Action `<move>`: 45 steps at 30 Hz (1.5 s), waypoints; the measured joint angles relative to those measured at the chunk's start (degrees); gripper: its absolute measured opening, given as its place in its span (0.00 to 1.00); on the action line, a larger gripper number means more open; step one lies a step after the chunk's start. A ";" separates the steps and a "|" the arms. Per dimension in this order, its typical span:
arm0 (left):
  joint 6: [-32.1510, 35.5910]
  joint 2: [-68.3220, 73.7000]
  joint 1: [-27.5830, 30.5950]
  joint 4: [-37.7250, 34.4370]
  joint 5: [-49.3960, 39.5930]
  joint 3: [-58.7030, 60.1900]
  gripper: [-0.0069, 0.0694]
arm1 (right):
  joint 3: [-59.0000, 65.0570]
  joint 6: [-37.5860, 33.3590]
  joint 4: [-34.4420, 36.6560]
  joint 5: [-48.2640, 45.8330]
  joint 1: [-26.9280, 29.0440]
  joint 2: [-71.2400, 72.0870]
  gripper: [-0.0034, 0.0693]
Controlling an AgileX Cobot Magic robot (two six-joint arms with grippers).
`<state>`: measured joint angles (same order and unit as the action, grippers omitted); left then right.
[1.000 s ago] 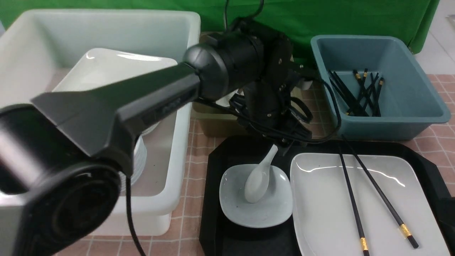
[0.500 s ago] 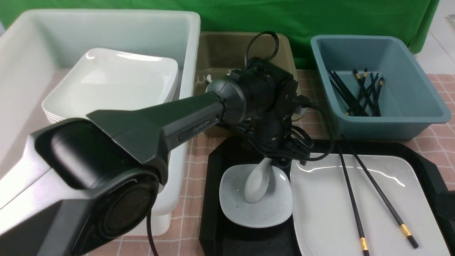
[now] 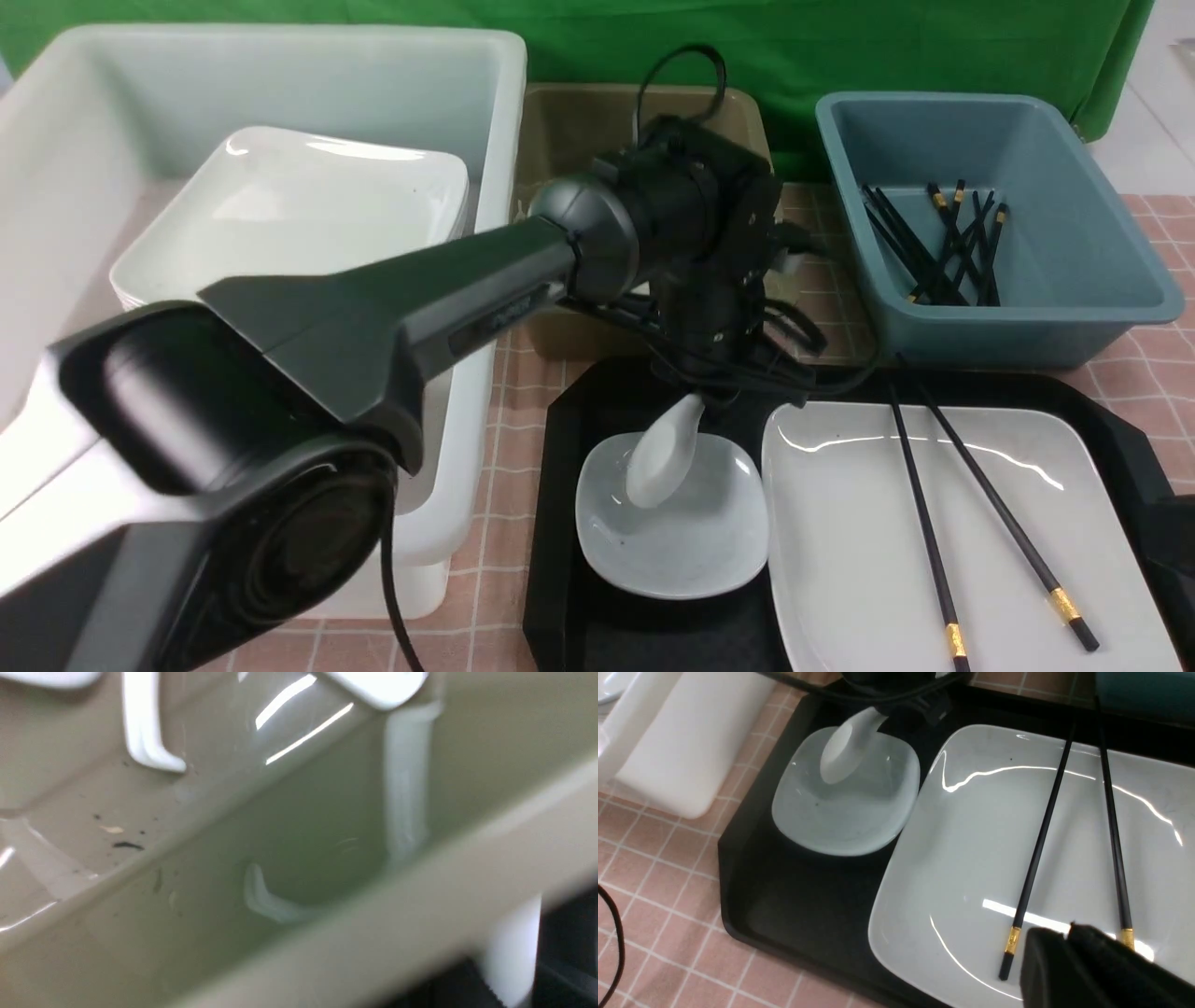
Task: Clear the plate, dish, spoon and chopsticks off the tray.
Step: Use the left arm to grab a soup spoon from the plate, then use the left arm to put the soup spoon into the small storage box in the middle
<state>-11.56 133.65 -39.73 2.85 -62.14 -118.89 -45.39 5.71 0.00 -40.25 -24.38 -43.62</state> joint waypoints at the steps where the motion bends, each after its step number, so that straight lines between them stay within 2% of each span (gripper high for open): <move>1: 0.00 -0.58 0.01 -0.47 -0.50 -0.36 0.19 | 0.00 0.00 0.00 0.00 0.00 0.00 0.20; 5: 0.15 -1.93 0.11 -3.46 -4.06 -1.08 0.19 | 0.00 0.05 0.00 0.27 0.00 0.00 0.21; 9: 3.63 -1.99 0.06 -7.86 -7.34 -1.08 0.19 | 0.00 0.27 0.00 1.25 0.00 0.00 0.22; 13: 4.15 -2.73 -0.01 -14.57 -7.68 -1.08 0.19 | 0.00 0.46 0.00 1.87 0.00 0.00 0.22; 20: 4.79 -3.07 -0.04 -16.16 -7.68 -1.08 0.19 | 0.00 0.65 0.00 2.34 0.00 0.00 0.23; 25: 10.09 -4.69 -0.04 -23.54 -7.39 -1.08 0.19 | 0.00 0.70 0.00 3.05 0.00 0.00 0.23; 27: 11.56 -7.19 0.20 -25.63 -4.38 -1.24 0.19 | 0.00 0.70 0.00 5.05 0.00 0.00 0.23; 33: 11.56 -11.18 4.19 -20.30 7.80 -4.81 0.19 | 0.00 0.64 0.00 8.98 0.00 0.00 0.23; 37: 11.56 -10.33 9.90 -15.04 19.95 -5.36 0.19 | 0.00 0.46 0.00 10.64 0.00 0.00 0.23; 41: 11.56 -7.96 12.32 -13.45 23.27 -5.36 0.20 | 0.00 0.46 0.00 10.64 0.00 0.00 0.23; 44: 10.43 -4.49 13.31 -10.86 23.72 -5.36 0.34 | -0.08 0.46 0.00 10.55 0.00 0.00 0.23; 45: 10.28 -4.49 13.31 -10.64 23.72 -5.36 0.35 | -0.11 0.46 0.00 10.43 0.00 0.00 0.23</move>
<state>-1.28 129.16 -26.42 -7.79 -38.42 -124.25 -45.51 6.18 0.00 -29.82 -24.38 -43.62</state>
